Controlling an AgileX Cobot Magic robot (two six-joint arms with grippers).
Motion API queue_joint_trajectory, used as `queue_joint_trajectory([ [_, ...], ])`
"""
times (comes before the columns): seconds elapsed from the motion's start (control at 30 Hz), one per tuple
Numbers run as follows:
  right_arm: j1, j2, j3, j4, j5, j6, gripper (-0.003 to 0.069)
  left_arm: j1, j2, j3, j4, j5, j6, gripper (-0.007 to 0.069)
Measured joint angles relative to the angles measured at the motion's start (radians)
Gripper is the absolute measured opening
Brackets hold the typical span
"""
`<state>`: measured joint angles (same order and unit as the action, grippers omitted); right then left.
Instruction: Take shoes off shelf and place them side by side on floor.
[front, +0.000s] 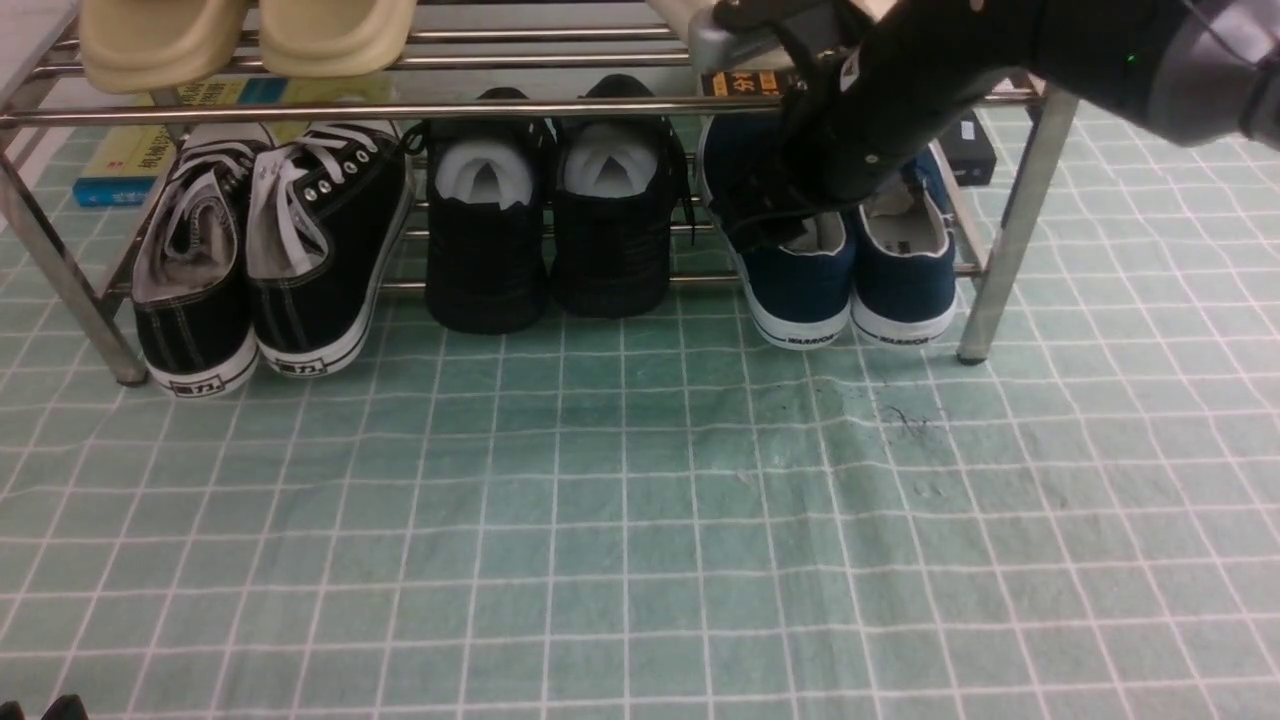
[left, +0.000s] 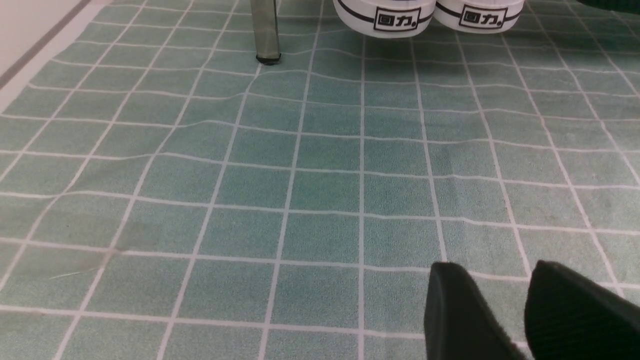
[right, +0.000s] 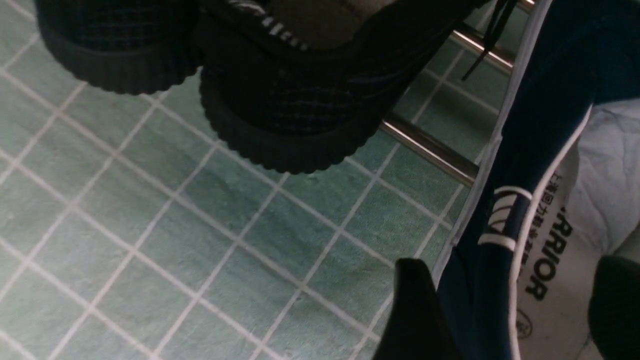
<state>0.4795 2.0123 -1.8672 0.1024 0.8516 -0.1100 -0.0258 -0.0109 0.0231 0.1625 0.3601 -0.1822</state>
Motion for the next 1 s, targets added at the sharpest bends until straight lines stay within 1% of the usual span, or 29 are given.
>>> queue_joint_trajectory([
  [0.17,0.0,0.06,-0.004,-0.036,-0.039,0.005,0.044,0.0,0.0,0.0,0.0,0.0,0.0,0.0241],
  [0.23,0.0,0.08,-0.004,-0.043,-0.055,0.005,0.041,0.0,0.0,0.0,0.0,0.0,0.0,0.0241],
  [0.3,0.0,0.095,-0.004,-0.047,-0.058,0.008,0.0366,0.0,0.0,0.0,0.0,0.0,0.0,0.0241],
  [0.37,0.0,0.103,-0.004,-0.047,-0.058,0.008,0.0305,0.0,0.0,0.0,0.0,0.0,0.0,0.0241],
  [0.43,0.0,0.104,-0.004,-0.047,-0.057,0.008,0.0216,0.0,0.0,0.0,0.0,0.0,0.0,0.0241],
  [0.47,0.0,0.104,-0.004,-0.047,-0.057,0.008,0.0196,0.0,0.0,0.0,0.0,0.0,0.0,0.0241],
  [0.5,0.0,0.102,-0.004,-0.043,-0.056,0.008,0.0125,0.0,0.0,0.0,0.0,0.0,0.0,0.0241],
  [0.53,0.0,0.098,-0.004,-0.036,-0.052,0.008,0.0073,0.0,0.0,0.0,0.0,0.0,0.0,0.0241],
  [0.57,0.001,0.092,-0.004,-0.034,-0.037,0.008,0.0049,0.0,0.0,0.0,0.0,0.0,0.0,0.0241],
  [0.8,0.001,-0.021,-0.004,0.007,0.119,0.007,0.005,0.0,0.0,0.0,0.0,0.0,0.0,0.0241],
  [1.0,0.001,-0.116,-0.001,0.044,0.207,0.008,0.005,0.0,0.0,0.0,0.0,0.0,0.0,0.0241],
])
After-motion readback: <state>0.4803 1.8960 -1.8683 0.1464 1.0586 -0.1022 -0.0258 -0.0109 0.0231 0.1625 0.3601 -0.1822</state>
